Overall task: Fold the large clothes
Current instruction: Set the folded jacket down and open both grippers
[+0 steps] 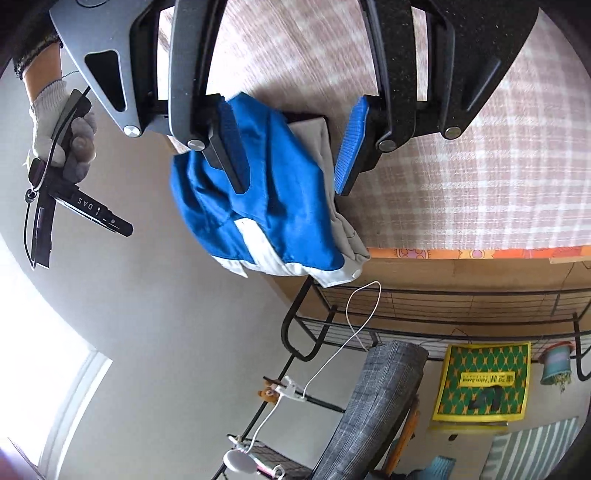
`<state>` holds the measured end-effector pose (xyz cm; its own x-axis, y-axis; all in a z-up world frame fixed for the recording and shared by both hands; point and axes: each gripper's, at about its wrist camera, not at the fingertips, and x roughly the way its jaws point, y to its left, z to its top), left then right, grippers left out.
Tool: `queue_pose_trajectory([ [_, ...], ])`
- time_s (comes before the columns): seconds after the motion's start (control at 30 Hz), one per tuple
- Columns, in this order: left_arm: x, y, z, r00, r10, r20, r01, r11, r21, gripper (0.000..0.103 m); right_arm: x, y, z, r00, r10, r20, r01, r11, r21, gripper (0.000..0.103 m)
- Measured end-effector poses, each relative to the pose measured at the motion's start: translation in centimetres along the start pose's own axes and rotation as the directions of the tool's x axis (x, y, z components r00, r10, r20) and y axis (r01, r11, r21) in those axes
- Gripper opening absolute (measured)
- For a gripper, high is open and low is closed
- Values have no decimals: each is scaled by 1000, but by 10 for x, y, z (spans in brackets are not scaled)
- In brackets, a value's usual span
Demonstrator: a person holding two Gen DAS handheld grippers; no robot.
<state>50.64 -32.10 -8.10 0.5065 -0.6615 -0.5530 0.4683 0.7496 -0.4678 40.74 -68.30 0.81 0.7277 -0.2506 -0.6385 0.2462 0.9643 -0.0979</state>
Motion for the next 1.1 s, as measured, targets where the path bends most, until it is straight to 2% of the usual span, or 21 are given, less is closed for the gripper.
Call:
queue_pose_trajectory([
  [0.33,-113,-64,-20,998,-21,64,14,994,106,50,-106,30,2,997,37,63,-37,999,4,52],
  [0.6,-208,-99,-44,990,-38,136,8,977,211,50,-202,68,-12,995,-5,104,5,1000,1,56],
  [0.67,-230,-101,-49,987,-39,157,3,974,225,50,-227,79,-18,990,-28,138,28,1000,1,67],
  [0.8,-269,-99,-63,982,-64,177,22,974,227,50,-269,103,-33,981,-51,189,53,999,-8,70],
  [0.87,-283,-96,-70,980,-68,185,23,972,233,50,-286,115,-40,976,-50,213,54,998,-13,82],
  [0.93,-295,-92,-77,979,-67,194,19,971,239,50,-299,126,-49,970,-59,236,64,998,-14,82],
  [0.97,-301,-91,-81,977,-64,202,14,970,244,52,-306,131,-53,968,-62,242,66,998,-9,82],
  [1.0,-307,-88,-85,976,-63,207,10,969,247,58,-312,136,-57,967,-63,249,65,998,0,83],
  [1.1,-319,-80,-97,973,-70,220,15,970,241,70,-318,150,-69,961,-67,269,66,998,12,95],
])
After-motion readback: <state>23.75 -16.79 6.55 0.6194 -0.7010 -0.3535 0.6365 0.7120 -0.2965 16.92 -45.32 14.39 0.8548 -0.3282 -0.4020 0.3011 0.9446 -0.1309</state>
